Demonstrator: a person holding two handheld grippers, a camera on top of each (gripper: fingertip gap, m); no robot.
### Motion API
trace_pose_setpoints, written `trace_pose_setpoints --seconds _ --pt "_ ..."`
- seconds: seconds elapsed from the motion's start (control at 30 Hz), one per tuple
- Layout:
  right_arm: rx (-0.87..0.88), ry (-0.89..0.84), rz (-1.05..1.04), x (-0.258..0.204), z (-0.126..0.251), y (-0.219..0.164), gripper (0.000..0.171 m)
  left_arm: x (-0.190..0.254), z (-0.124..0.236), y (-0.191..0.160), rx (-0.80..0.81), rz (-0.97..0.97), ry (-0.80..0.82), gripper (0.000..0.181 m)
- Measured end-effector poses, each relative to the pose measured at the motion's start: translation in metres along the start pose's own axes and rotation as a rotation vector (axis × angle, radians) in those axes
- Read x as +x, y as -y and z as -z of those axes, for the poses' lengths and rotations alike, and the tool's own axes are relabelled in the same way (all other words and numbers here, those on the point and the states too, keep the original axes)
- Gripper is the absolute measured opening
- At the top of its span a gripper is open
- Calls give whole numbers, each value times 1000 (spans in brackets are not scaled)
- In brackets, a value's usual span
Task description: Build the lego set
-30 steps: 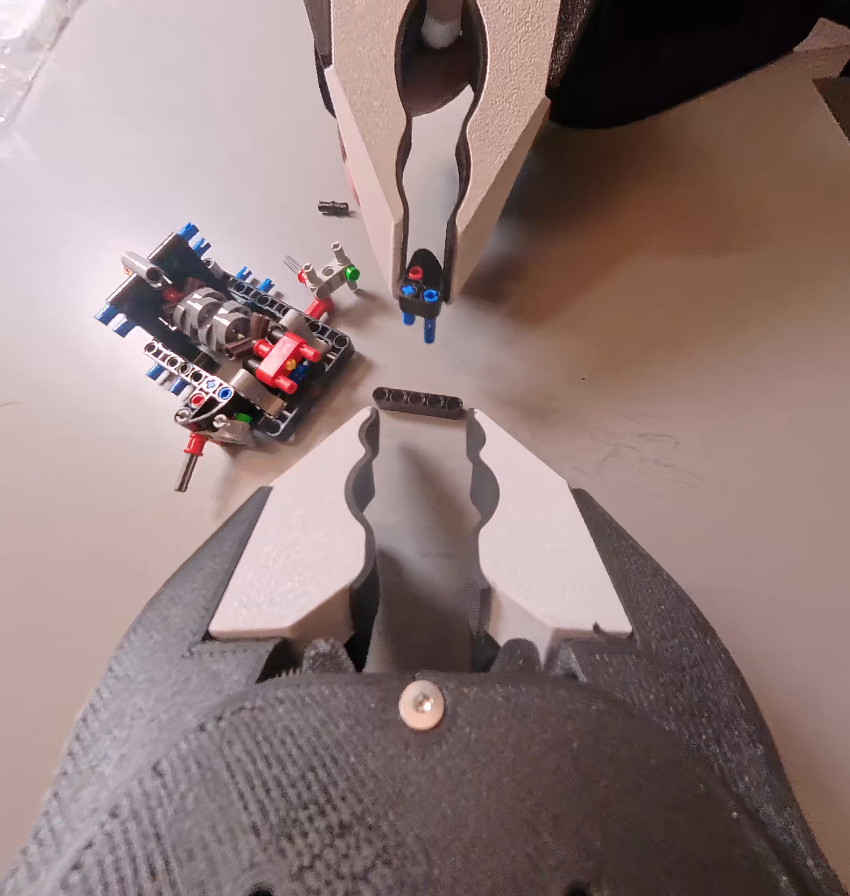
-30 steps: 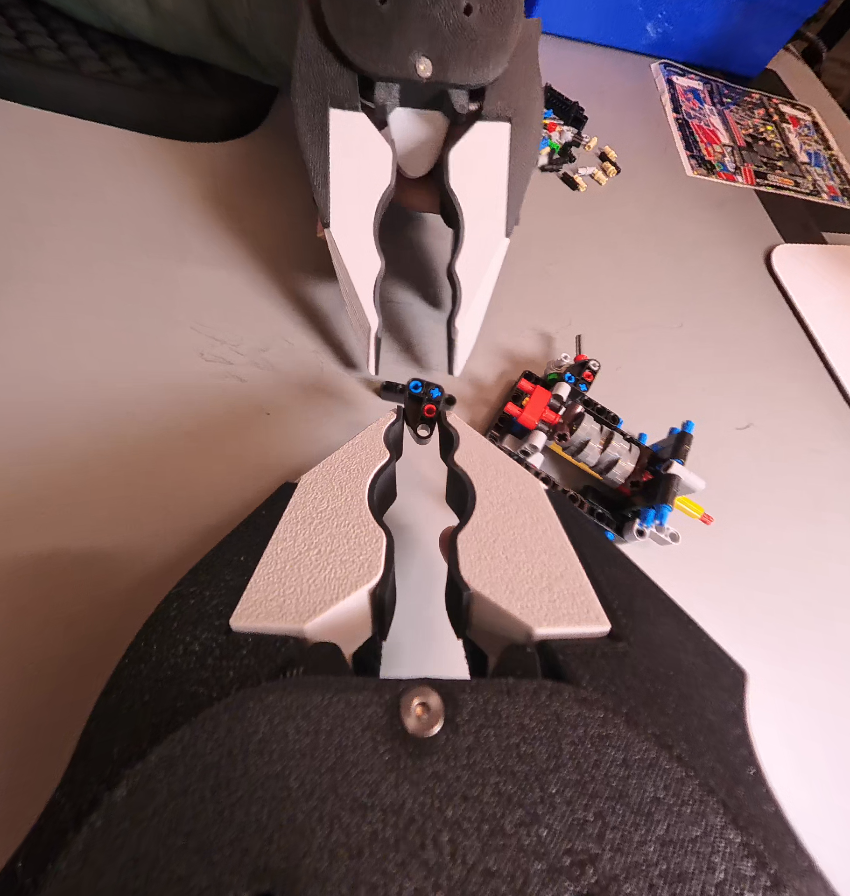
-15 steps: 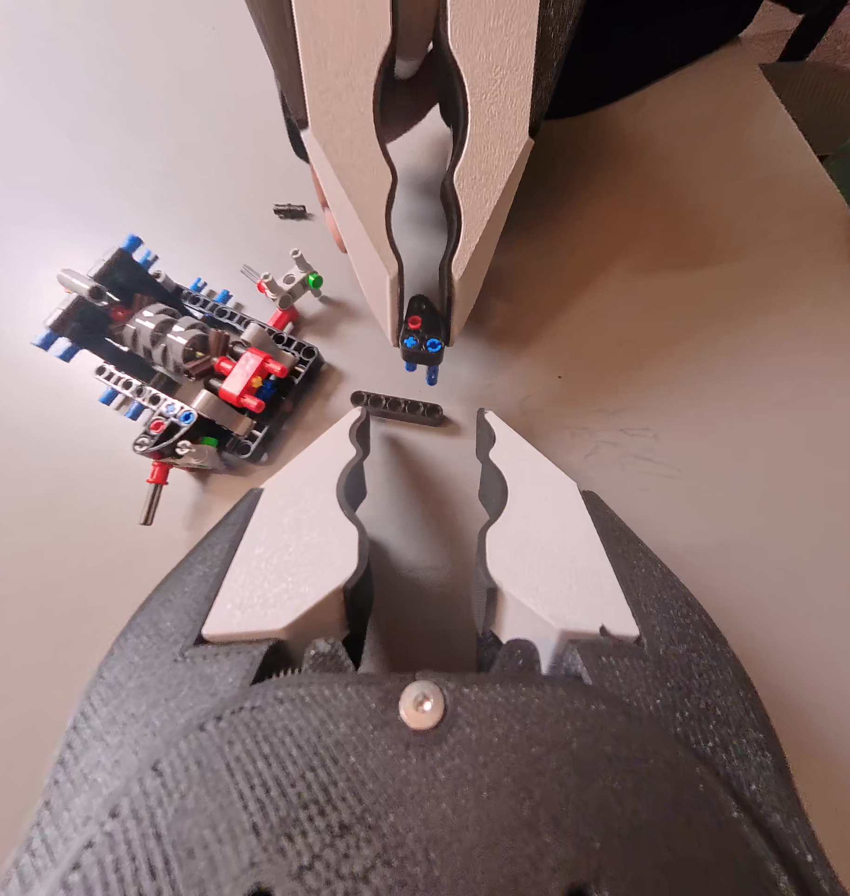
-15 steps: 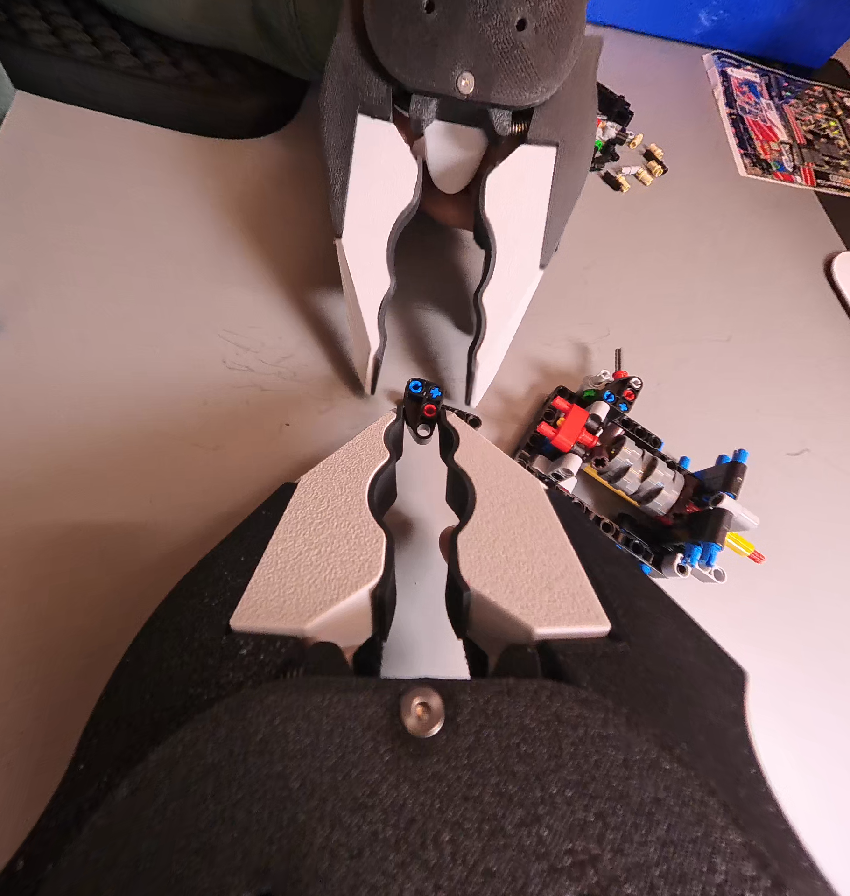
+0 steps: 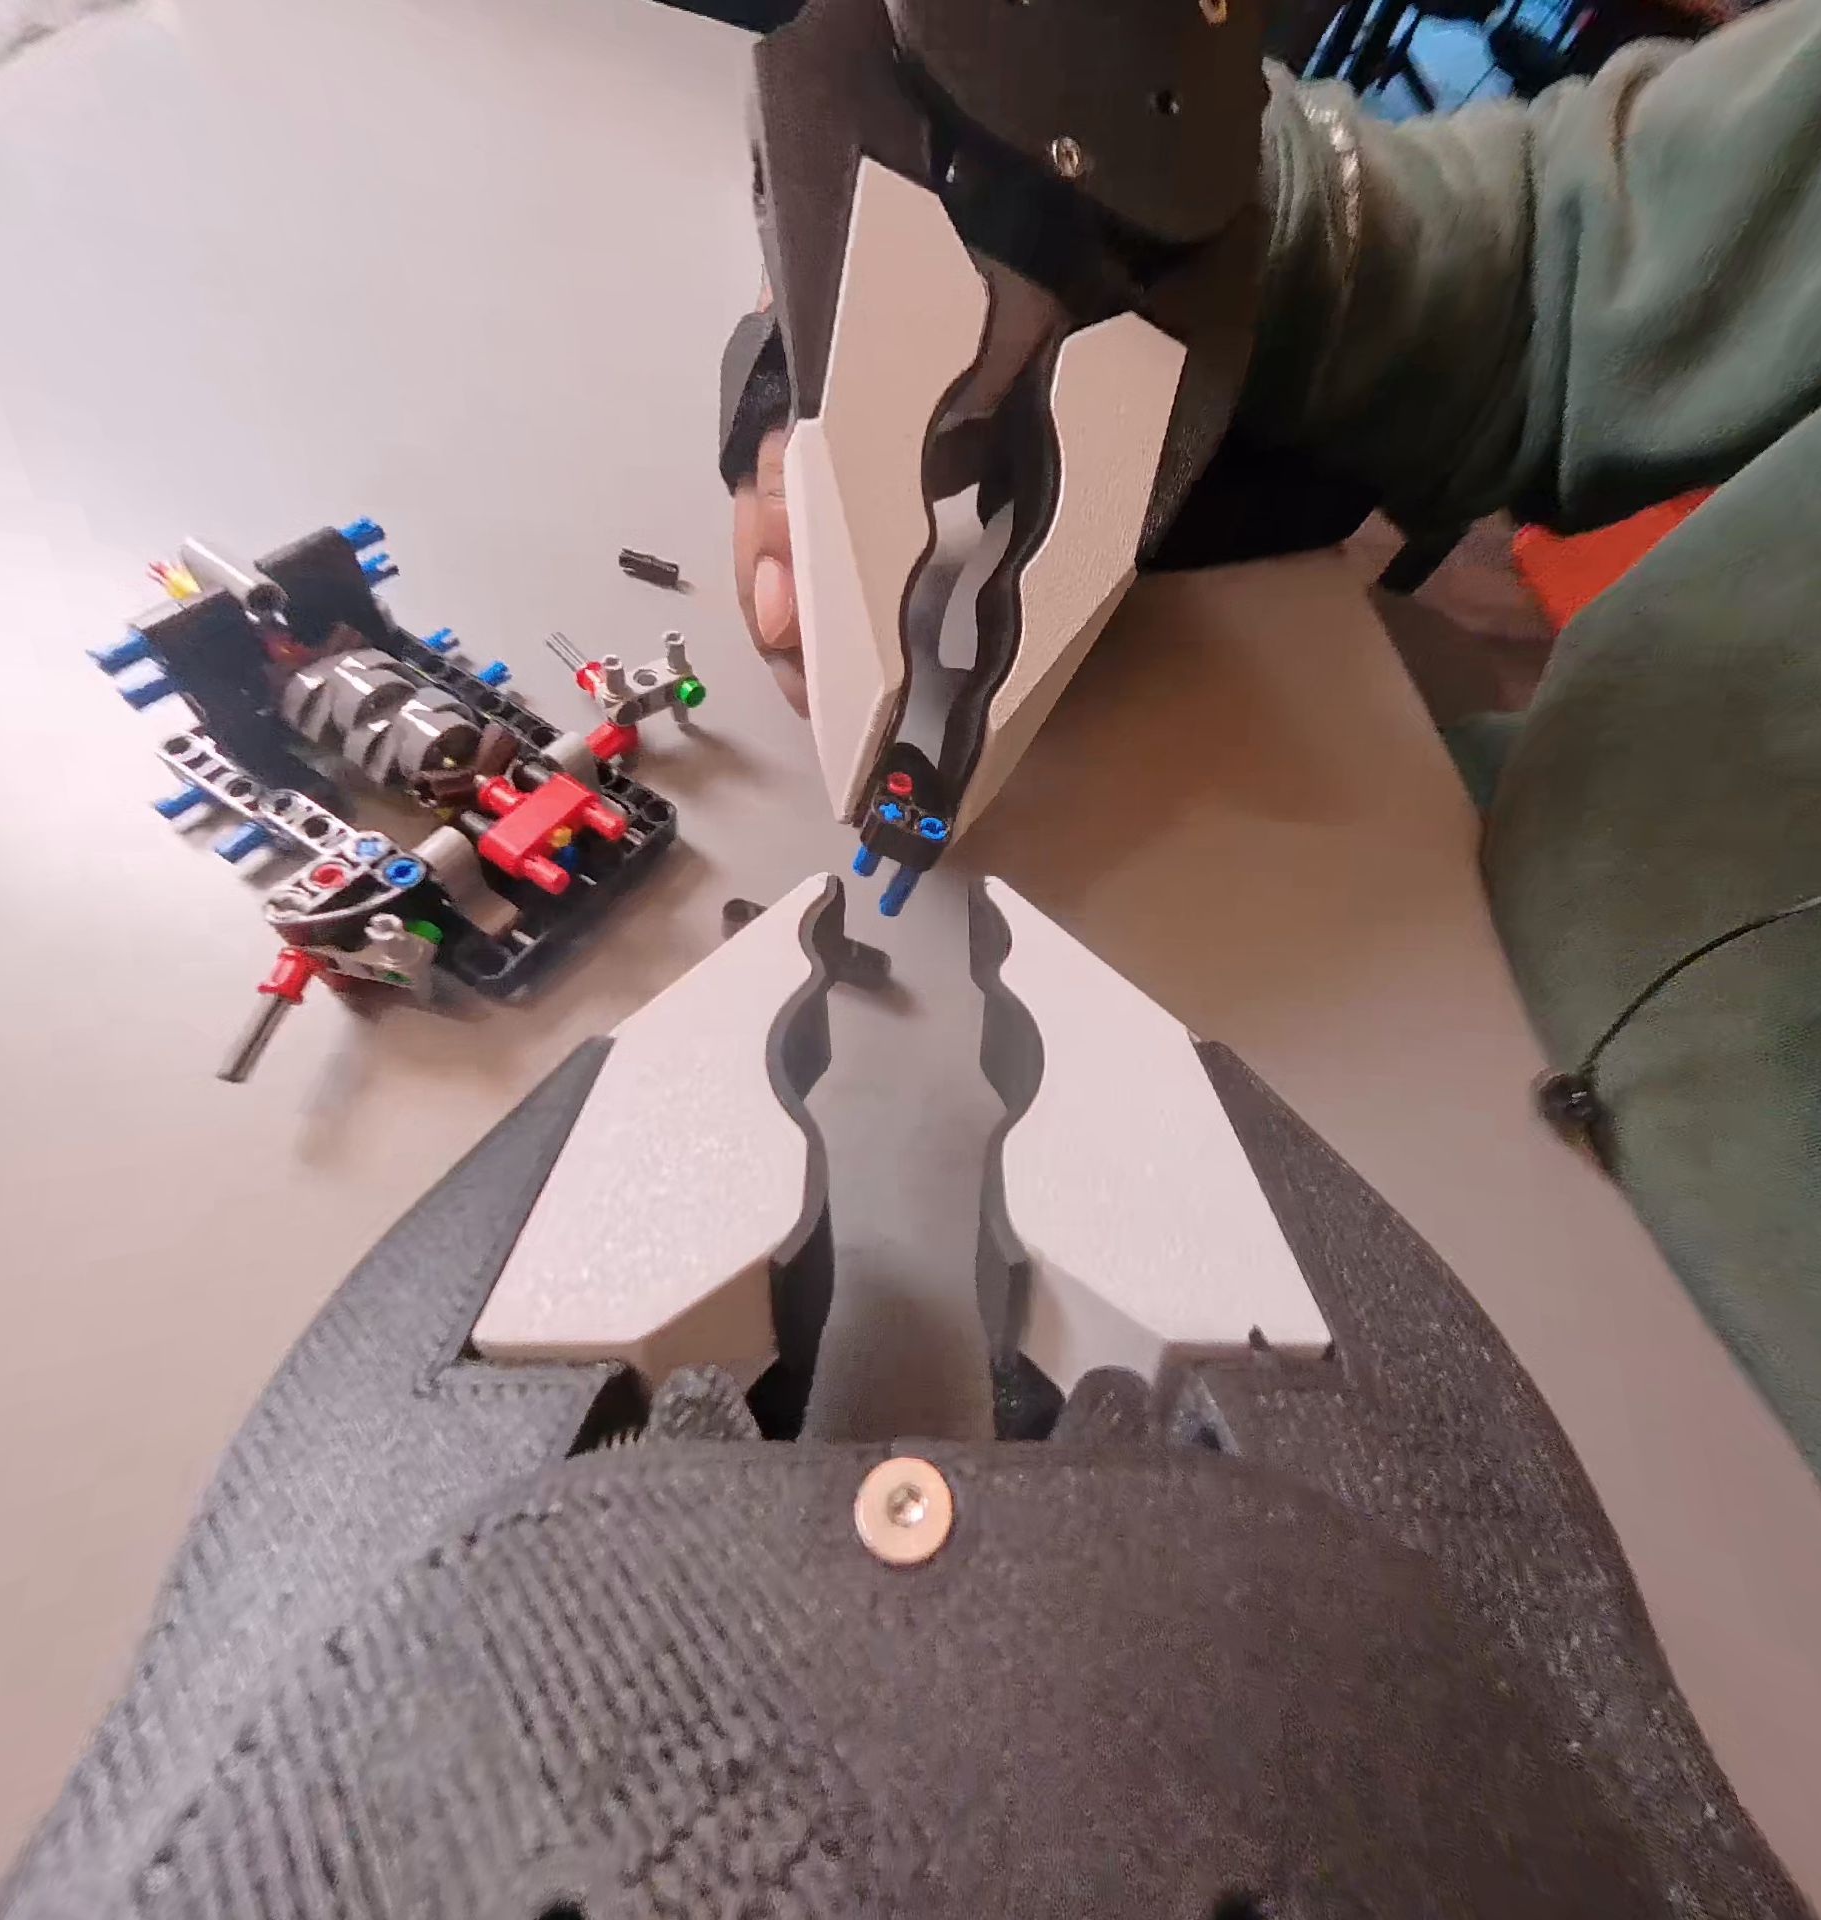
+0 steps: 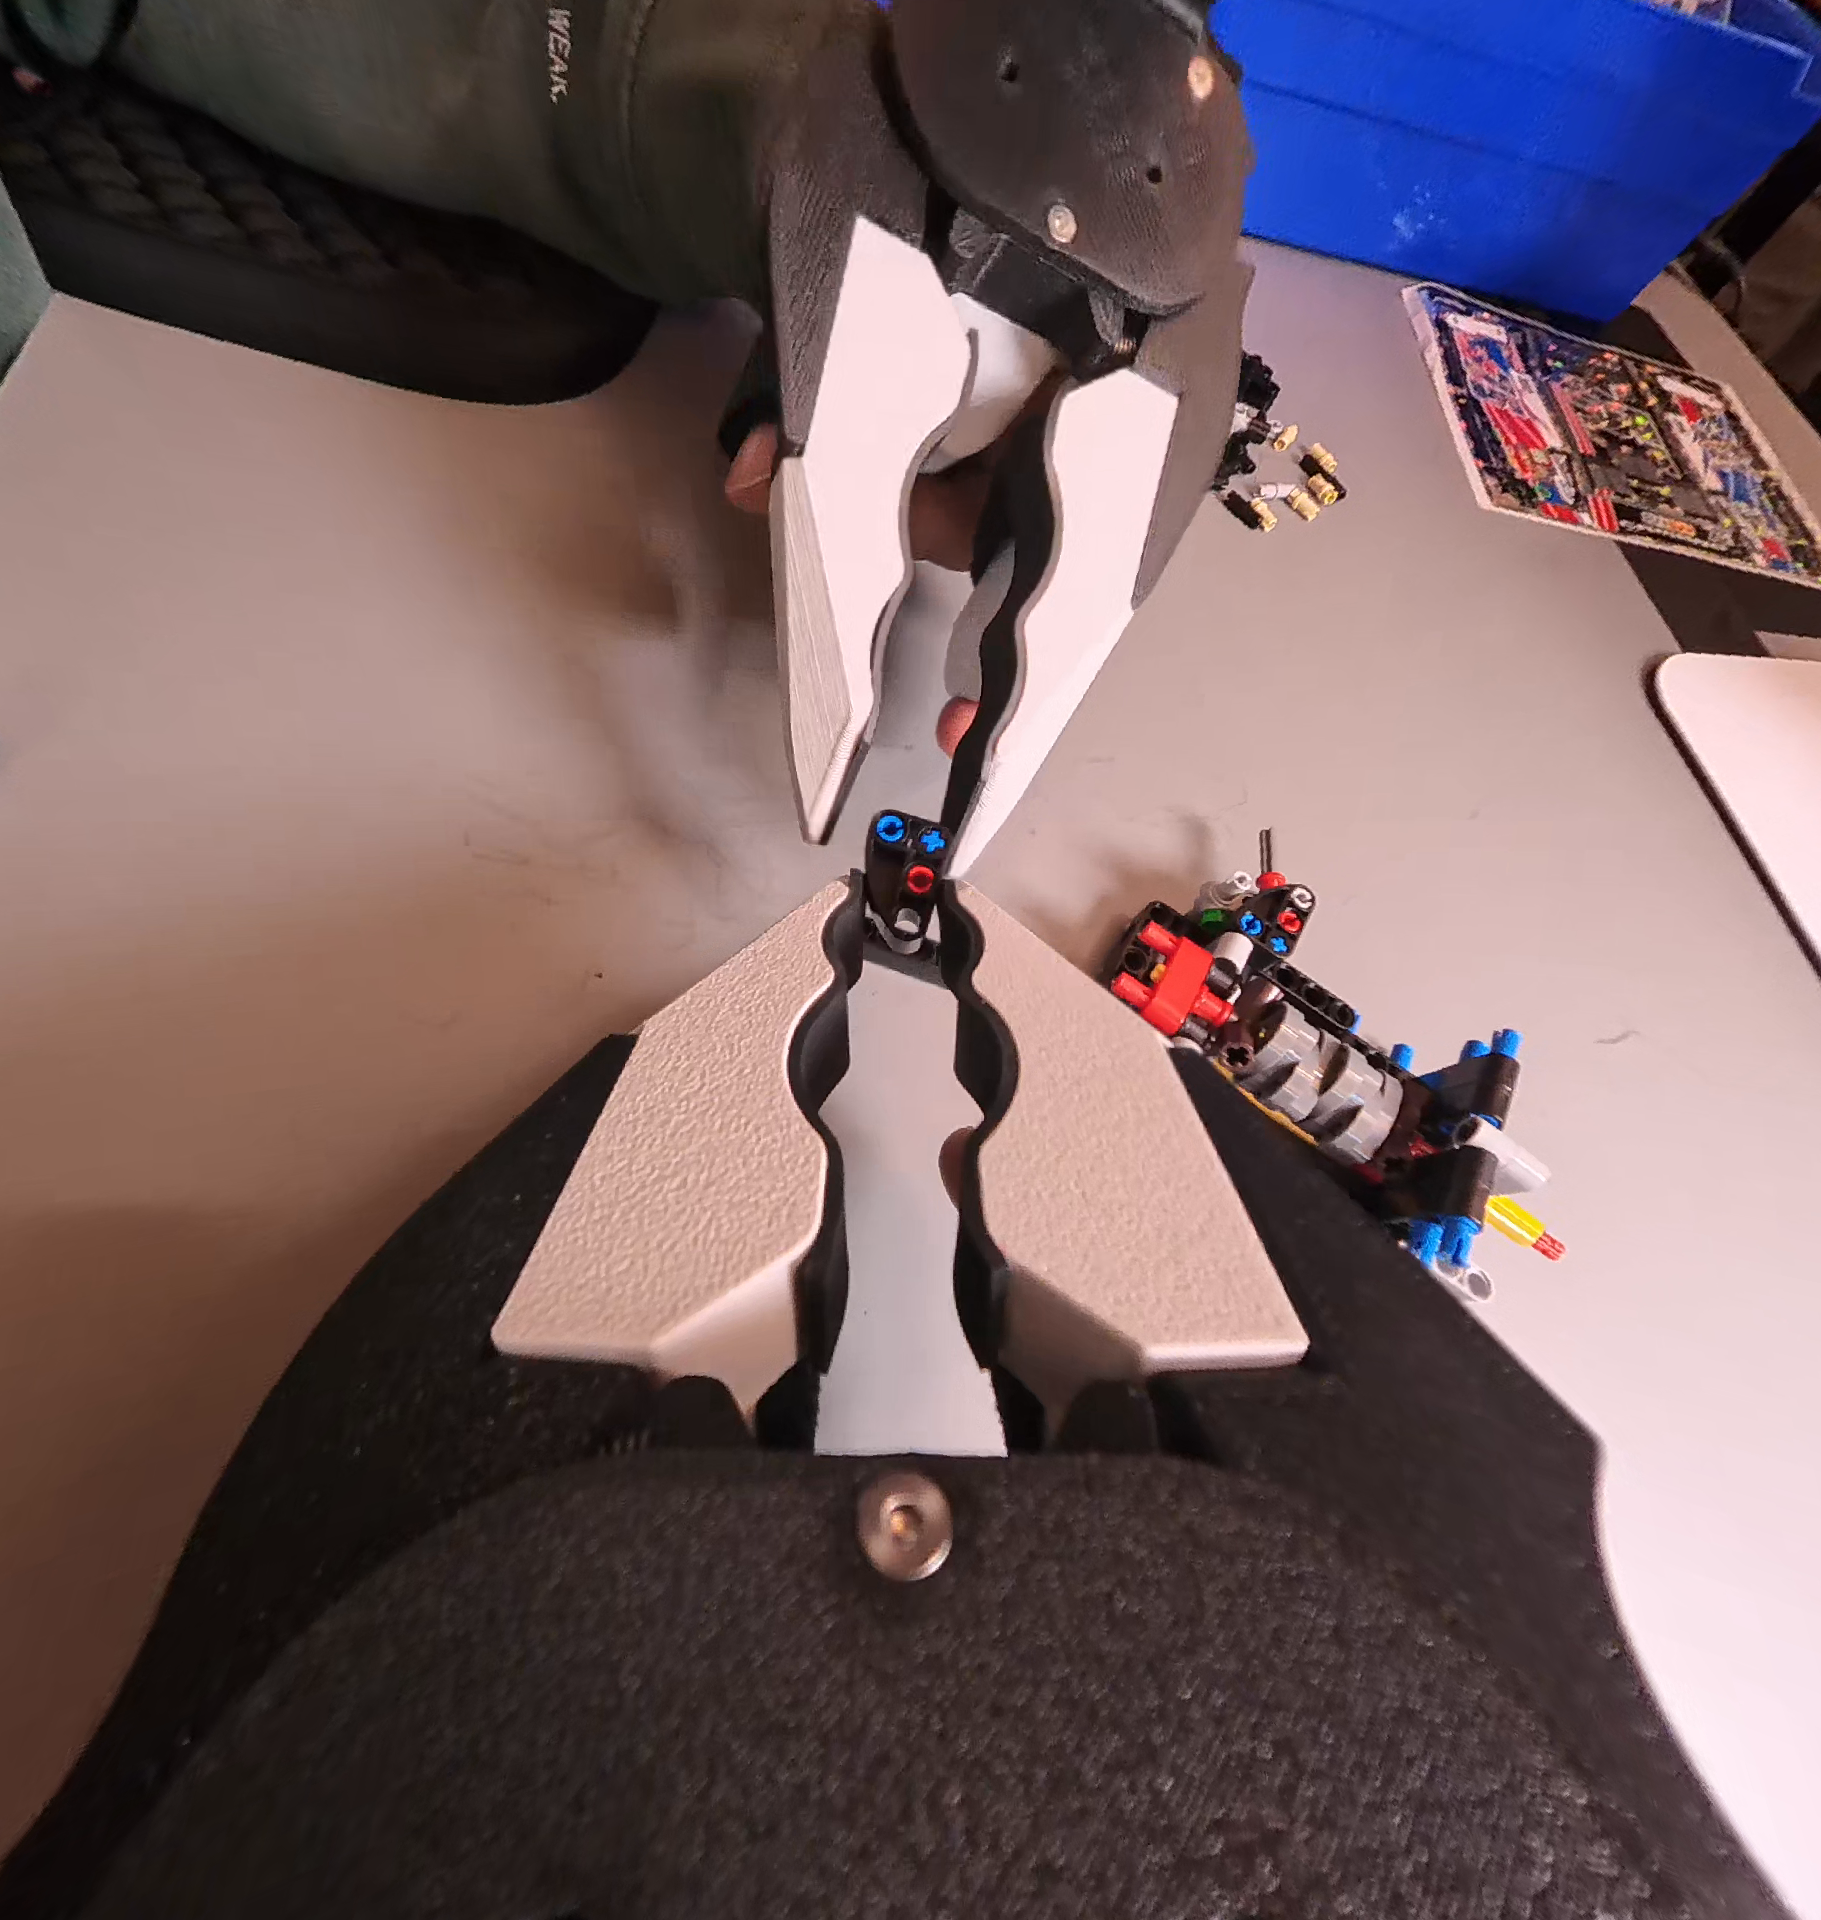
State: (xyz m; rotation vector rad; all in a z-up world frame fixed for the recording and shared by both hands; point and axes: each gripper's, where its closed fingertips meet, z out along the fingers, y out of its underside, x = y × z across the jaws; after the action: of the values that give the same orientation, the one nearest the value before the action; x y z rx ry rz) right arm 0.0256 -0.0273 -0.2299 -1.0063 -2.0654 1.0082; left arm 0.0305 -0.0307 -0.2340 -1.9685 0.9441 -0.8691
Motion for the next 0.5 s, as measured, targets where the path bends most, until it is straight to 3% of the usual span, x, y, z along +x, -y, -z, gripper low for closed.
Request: trace_pose_setpoints --seconds 0.27,0.5 --pt "-37 -78 131 3 -2 -1 11 -2 1 7 63 219 -64 21" --pt "-147 -263 505 8 -4 2 11 -7 2 8 89 295 -43 17"
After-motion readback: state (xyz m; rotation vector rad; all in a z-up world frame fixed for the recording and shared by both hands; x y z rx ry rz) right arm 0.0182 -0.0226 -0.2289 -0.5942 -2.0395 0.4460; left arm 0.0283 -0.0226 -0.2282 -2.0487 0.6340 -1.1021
